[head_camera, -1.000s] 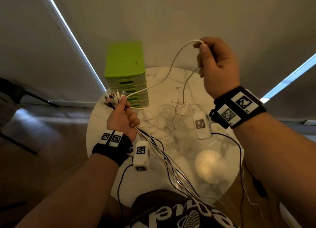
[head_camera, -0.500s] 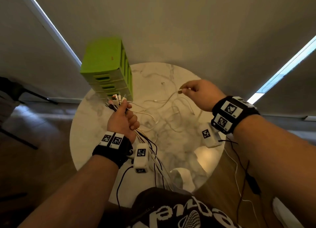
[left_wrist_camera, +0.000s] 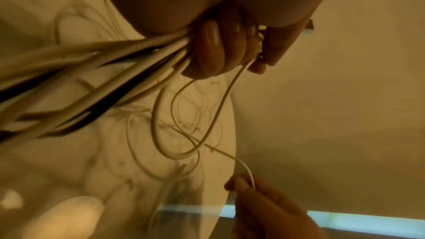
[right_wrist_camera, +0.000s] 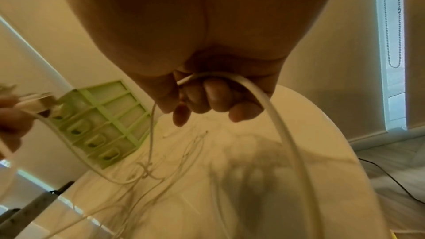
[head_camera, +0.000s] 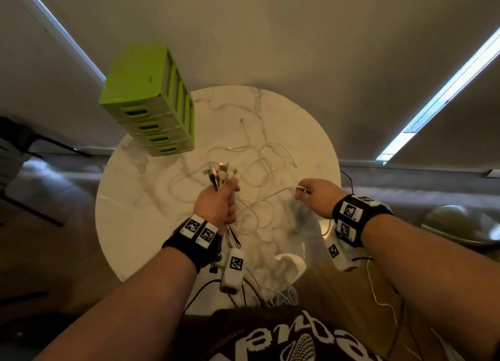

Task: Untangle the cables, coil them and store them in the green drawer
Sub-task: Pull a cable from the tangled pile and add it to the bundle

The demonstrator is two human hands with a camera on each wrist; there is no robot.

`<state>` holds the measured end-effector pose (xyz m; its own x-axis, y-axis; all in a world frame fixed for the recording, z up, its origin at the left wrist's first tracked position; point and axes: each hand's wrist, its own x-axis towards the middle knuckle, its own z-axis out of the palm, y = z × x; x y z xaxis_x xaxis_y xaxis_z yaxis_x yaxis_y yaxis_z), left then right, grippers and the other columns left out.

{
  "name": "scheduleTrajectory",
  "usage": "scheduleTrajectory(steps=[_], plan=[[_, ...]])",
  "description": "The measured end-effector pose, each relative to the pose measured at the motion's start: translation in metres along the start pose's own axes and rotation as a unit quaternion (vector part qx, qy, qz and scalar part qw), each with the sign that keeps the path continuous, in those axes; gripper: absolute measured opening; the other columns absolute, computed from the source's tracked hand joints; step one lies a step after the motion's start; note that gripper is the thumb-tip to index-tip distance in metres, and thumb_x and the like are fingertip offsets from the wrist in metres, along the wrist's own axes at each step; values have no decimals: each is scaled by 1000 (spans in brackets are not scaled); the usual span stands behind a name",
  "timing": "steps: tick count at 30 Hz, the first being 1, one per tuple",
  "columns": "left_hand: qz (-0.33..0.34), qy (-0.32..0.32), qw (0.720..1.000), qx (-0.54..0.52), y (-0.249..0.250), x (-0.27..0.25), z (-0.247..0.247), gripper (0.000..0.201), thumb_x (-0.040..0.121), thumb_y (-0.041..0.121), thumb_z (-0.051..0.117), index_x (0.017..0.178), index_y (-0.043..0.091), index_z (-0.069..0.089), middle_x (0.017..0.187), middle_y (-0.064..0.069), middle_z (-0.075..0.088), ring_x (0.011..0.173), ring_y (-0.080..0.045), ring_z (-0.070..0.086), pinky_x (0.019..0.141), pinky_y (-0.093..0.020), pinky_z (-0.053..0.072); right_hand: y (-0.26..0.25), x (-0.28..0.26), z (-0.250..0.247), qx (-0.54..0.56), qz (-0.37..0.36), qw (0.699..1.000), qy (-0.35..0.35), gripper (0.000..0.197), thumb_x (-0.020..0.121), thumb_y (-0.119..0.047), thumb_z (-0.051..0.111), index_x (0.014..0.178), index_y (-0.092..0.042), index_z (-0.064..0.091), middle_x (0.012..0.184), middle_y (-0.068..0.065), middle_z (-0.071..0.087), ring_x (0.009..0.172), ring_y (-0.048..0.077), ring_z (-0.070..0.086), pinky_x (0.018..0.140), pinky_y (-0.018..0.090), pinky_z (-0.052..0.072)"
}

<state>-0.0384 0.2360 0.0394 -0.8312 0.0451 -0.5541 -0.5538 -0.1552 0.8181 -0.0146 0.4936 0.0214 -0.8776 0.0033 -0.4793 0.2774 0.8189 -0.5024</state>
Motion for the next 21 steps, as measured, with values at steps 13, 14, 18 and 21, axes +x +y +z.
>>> scheduleTrajectory(steps=[13, 14, 18, 21], plan=[[-120, -3, 981, 150, -62, 16, 23, 26, 101, 26, 57, 88, 6, 66, 52, 1, 33, 36, -12, 27, 41, -19, 23, 44, -29, 34, 30, 1, 999, 46, 31, 106, -46, 40, 117, -28, 64, 107, 1, 71, 99, 24, 65, 90, 43, 52], [-111, 7, 986, 123, -56, 14, 20, 27, 102, 26, 56, 85, 7, 64, 52, 2, 32, 37, -12, 25, 42, -19, 21, 54, -31, 25, 35, 25, 995, 95, 30, 107, -44, 38, 117, -28, 62, 104, 2, 70, 95, 25, 65, 87, 45, 54], [-71, 25, 997, 5, -30, 12, 1, 26, 102, 26, 55, 81, 10, 58, 51, 4, 23, 38, -11, 17, 42, -18, 13, 86, -31, -13, 28, 131, 970, 201, 23, 106, -35, 36, 108, -29, 58, 90, 5, 65, 82, 28, 64, 78, 49, 57], [-37, 15, 999, -18, -12, 8, -8, 24, 101, 25, 55, 82, 11, 58, 52, 4, 23, 38, -9, 17, 40, -18, 12, 104, -28, -26, -77, 181, 971, 133, 24, 102, -33, 40, 101, -23, 61, 95, 11, 68, 85, 31, 63, 78, 44, 55]])
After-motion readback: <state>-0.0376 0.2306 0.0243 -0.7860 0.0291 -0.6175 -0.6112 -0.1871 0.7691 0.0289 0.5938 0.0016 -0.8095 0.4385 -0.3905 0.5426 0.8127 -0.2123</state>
